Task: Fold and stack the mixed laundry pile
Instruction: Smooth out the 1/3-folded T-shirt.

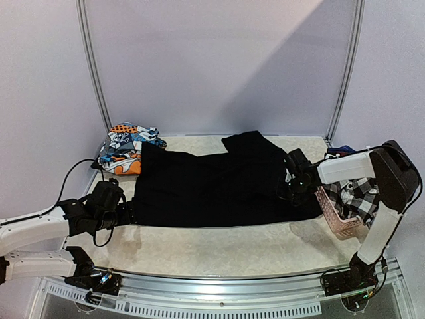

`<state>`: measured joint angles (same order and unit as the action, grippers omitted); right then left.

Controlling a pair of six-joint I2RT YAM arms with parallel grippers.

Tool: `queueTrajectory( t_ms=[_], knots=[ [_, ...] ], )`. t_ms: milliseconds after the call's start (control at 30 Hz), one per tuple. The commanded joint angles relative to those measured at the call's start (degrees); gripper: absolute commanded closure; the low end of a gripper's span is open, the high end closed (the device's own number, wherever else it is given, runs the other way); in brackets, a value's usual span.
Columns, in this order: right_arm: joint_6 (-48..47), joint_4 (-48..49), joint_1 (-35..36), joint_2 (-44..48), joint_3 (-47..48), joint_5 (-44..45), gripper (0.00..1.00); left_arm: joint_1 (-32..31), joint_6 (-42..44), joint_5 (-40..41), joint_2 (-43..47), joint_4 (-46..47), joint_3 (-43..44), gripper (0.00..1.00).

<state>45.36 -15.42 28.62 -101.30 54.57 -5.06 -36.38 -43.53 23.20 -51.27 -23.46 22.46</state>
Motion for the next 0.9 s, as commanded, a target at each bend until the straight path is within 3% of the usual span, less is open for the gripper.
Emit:
queueTrajectory(
  t_ms=[0,433,867],
  knots=[
    [-0.4,0.1,0.4,-1.2,1.7,0.2,1.00,-0.8,0.5,0.5,0.9,-0.8,-0.2,0.23],
    [-2.5,-3.9,0.3,-3.2,10.9,2.4,1.00,-0.8,0.7,0.4,1.0,-0.9,-0.2,0.23],
    [-6.0,-9.6,-2.2,-19.6,32.9,0.5,1.00,-0.8,0.8,0.1,0.8,-0.7,-0.2,0.23]
  ],
)
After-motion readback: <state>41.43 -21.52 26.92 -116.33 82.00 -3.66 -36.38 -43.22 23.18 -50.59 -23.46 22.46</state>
